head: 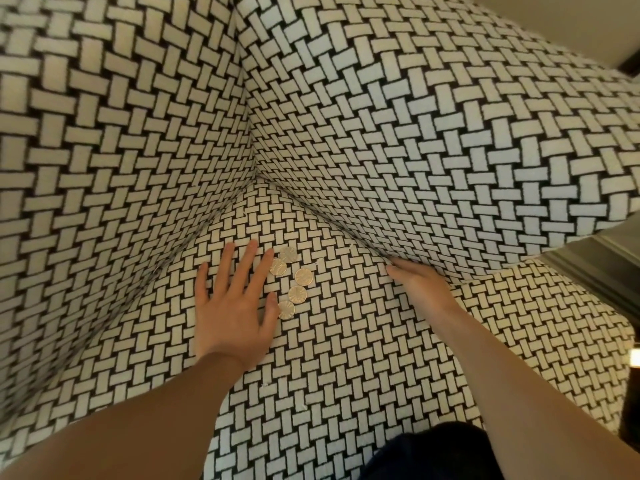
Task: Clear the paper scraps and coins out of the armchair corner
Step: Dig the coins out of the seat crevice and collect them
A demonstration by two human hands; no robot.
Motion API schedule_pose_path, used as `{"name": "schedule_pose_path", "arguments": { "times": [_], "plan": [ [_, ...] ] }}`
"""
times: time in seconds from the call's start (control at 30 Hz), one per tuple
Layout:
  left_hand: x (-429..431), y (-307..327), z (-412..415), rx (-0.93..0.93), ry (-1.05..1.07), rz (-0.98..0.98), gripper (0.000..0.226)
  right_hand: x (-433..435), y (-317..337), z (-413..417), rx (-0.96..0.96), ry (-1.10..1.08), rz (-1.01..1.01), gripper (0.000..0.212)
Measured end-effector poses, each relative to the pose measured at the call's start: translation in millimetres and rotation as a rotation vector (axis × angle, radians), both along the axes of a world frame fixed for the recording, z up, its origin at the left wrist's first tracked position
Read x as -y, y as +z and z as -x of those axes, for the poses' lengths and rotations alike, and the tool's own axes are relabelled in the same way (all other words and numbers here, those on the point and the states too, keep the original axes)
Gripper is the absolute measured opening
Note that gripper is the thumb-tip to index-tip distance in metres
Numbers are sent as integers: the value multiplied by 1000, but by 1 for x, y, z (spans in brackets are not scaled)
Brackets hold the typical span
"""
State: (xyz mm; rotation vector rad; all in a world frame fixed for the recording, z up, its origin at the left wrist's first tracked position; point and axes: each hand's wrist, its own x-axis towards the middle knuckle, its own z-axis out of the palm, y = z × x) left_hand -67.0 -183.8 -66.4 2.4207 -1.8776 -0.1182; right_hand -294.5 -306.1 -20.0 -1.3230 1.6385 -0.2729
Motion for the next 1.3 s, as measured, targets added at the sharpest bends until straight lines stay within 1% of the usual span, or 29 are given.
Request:
{"name": "schedule_pose_path", "arguments": {
  "times": [0.1,0.3,0.43,0.6,0.73,0.8,0.9,1.0,1.13,1.3],
  "plan": [
    [0,-1,0,-6,-3,0,61,-3,-4,3,28,-27,30,34],
    [0,-1,-1,-8,3,-4,62,-9,-9,4,-24,9,122,43],
    [0,0,0,2,3,-9,62,-14,-5,4,-64,47,237,44],
    [0,-1,0,6,1,-8,62,-18,13,-4,-137,118,290,37],
    [0,0,0,2,4,-2,62,-15,14,-9,-311,178,390,31],
    [0,0,0,-8,3,0,62,-12,16,-16,-385,227,476,26],
    [0,0,0,3,6,-3,62,-7,18,-32,-374,244,583,23],
    [1,0,0,3,6,-5,62,-3,11,-47,-339,257,584,24],
    [0,0,0,-1,3,-5,62,-1,-4,-60,-391,286,617,22],
    [0,0,-1,-18,5,-15,63,0,-11,-66,-512,291,704,12]
  ]
}}
